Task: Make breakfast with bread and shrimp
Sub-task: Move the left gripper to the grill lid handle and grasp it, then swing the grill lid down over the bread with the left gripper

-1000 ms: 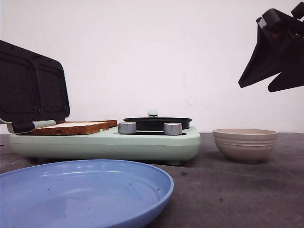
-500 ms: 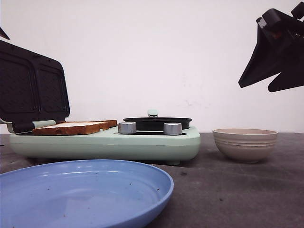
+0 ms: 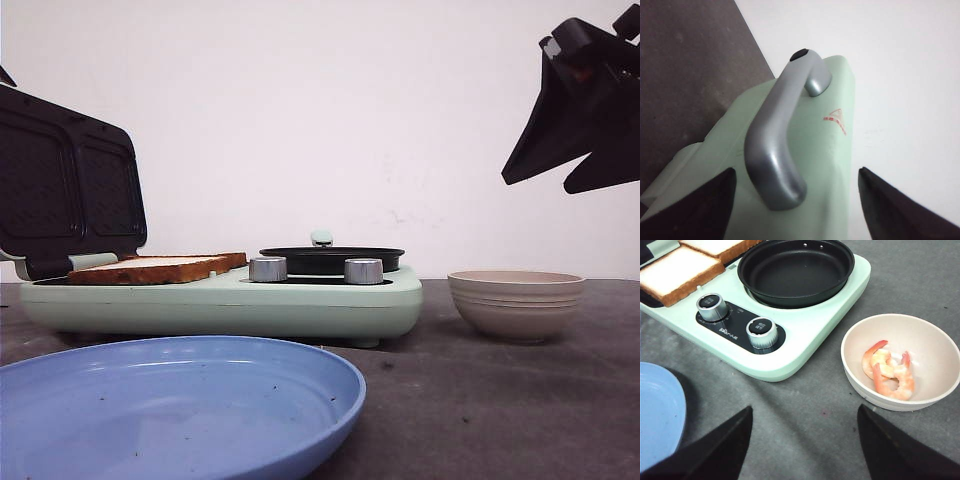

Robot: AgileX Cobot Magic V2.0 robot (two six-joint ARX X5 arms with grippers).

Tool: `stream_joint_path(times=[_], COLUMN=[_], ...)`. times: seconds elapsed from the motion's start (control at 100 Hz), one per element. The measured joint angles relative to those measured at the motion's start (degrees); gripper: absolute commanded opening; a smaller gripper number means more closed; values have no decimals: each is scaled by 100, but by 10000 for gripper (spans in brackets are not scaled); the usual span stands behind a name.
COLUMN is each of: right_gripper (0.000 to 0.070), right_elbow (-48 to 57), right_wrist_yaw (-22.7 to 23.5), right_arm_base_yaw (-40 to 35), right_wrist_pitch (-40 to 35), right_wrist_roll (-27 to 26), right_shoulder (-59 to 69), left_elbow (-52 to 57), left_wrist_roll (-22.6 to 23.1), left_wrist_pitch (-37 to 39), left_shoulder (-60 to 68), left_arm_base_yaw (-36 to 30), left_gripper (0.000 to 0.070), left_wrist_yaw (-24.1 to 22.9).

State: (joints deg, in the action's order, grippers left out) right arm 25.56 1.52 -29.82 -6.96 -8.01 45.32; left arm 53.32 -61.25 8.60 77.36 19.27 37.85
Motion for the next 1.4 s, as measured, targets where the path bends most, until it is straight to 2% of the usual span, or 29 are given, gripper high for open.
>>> stream_joint_path(times=[0.07, 0.17, 0.3, 0.53, 0.93, 1.4], right_gripper=[409, 409, 409, 409, 409, 409], right_elbow=[0, 0, 0, 0, 0, 0], right_wrist_yaw=[0, 0, 0, 0, 0, 0], right_arm_base_yaw=[-2, 0, 0, -2, 0, -2], right_wrist_pitch=[0, 0, 0, 0, 0, 0], right_wrist_roll=[0, 0, 0, 0, 0, 0], right_shoulder=[0, 0, 0, 0, 0, 0], left_elbow=[0, 0, 0, 0, 2, 66], left_wrist_roll=[0, 0, 2, -42, 76, 962], left_wrist_pitch=[0, -2, -26, -31, -11, 24], left_shoulder=[0, 0, 2, 24, 24, -24], left_arm_base_yaw=[0, 0, 0, 4, -83, -1021], left_gripper=[263, 255, 142, 7, 10, 10], left_wrist_yaw=[0, -20, -46, -44, -55, -72])
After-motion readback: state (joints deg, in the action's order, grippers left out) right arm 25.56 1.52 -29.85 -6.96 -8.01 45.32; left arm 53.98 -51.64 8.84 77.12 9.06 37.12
